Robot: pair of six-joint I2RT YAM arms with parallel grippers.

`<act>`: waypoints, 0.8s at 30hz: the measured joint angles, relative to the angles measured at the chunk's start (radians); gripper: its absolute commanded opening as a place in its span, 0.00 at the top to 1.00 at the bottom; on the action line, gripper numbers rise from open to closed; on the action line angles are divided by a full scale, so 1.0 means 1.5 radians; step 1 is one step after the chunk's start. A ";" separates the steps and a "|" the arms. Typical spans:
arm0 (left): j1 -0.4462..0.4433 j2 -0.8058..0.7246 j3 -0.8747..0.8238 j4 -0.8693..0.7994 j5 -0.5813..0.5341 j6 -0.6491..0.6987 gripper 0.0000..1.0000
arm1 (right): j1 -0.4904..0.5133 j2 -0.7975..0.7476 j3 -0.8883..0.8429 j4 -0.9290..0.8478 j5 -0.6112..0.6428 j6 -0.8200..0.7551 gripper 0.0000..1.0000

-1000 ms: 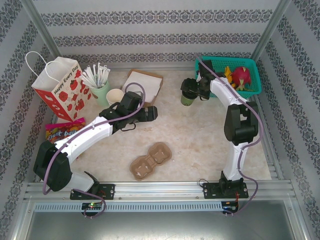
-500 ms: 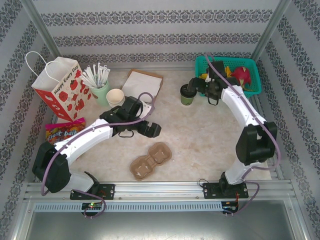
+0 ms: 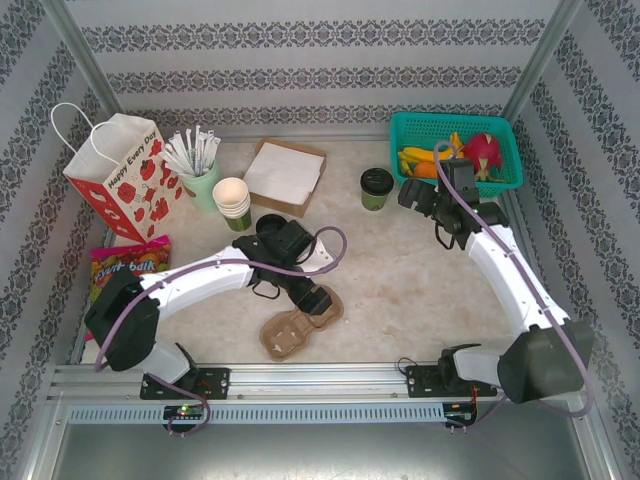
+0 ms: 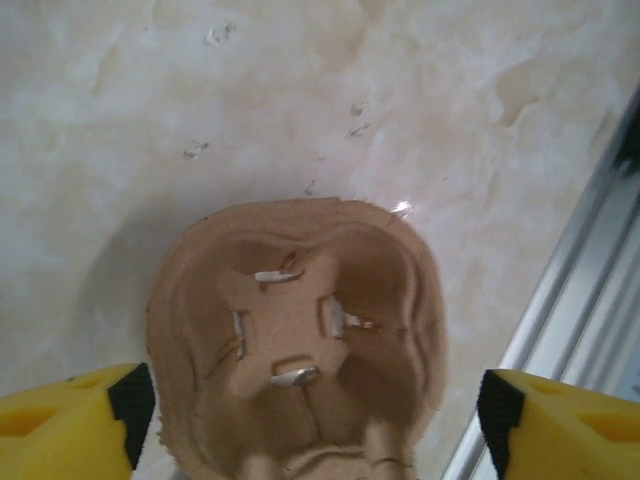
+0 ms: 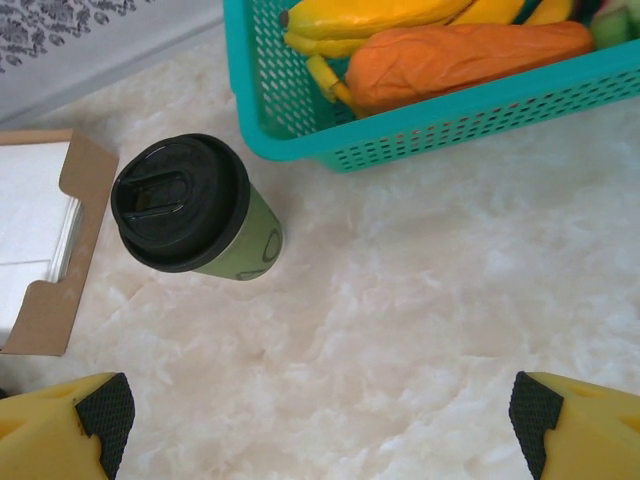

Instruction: Pack the takeout coffee

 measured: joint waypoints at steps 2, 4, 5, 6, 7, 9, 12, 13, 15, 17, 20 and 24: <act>0.000 0.029 0.002 -0.006 -0.009 0.013 0.21 | 0.000 -0.022 -0.013 0.005 0.013 0.001 0.02; 0.000 0.065 0.012 -0.022 -0.023 0.025 0.23 | 0.000 -0.048 -0.026 0.008 0.030 0.001 0.02; 0.000 0.079 0.016 -0.027 -0.030 0.029 0.23 | 0.000 -0.058 -0.029 0.009 0.035 0.001 0.02; 0.000 0.094 0.022 -0.035 -0.043 0.034 0.23 | 0.000 -0.070 -0.033 0.011 0.042 0.001 0.02; 0.000 0.104 0.024 -0.038 -0.054 0.038 0.25 | 0.000 -0.083 -0.037 0.014 0.048 0.001 0.02; 0.000 0.113 0.024 -0.041 -0.067 0.041 0.29 | 0.000 -0.099 -0.042 0.019 0.057 0.001 0.02; 0.000 0.115 0.024 -0.041 -0.074 0.042 0.45 | -0.001 -0.109 -0.046 0.024 0.067 0.001 0.02; 0.000 0.116 0.026 -0.041 -0.075 0.043 0.52 | -0.001 -0.109 -0.046 0.026 0.068 0.001 0.02; 0.000 0.119 0.031 -0.041 -0.077 0.043 0.65 | -0.001 -0.108 -0.048 0.028 0.070 0.001 0.02; 0.000 0.124 0.036 -0.038 -0.080 0.046 0.71 | -0.001 -0.108 -0.049 0.029 0.072 0.001 0.02; 0.000 0.128 0.040 -0.036 -0.083 0.046 0.82 | -0.001 -0.109 -0.050 0.033 0.072 0.001 0.02; 0.000 0.132 0.060 -0.034 -0.084 0.037 0.93 | -0.001 -0.119 -0.056 0.038 0.077 0.001 0.02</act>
